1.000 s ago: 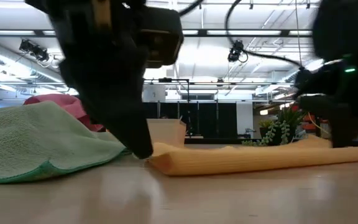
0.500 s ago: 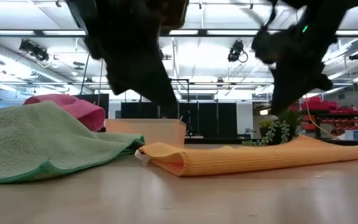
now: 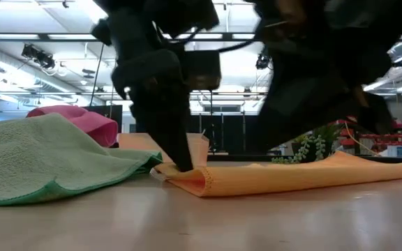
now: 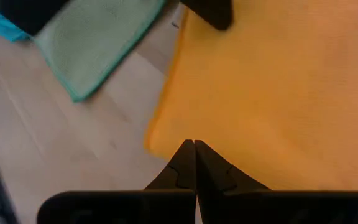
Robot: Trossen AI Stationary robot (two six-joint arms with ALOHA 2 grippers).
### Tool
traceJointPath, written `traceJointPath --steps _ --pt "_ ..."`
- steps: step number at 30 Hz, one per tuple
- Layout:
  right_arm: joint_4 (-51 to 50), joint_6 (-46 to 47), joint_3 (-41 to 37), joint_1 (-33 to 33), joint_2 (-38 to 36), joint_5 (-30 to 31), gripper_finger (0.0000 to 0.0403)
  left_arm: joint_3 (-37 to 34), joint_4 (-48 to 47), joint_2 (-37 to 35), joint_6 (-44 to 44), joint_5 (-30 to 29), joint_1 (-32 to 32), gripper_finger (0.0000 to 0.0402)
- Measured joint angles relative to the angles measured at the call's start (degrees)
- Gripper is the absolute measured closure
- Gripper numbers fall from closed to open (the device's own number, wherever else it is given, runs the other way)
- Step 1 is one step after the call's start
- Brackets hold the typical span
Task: Fold microfiber towels
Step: Fold the right orange microfiber cloth
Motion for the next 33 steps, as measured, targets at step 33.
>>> traceJointPath --steps 33 --pt "-18.2 15.0 6.7 19.3 -2.1 -7.7 0.0401 -23.3 35.1 -15.2 8.1 -5.6 -17.9 0.0396"
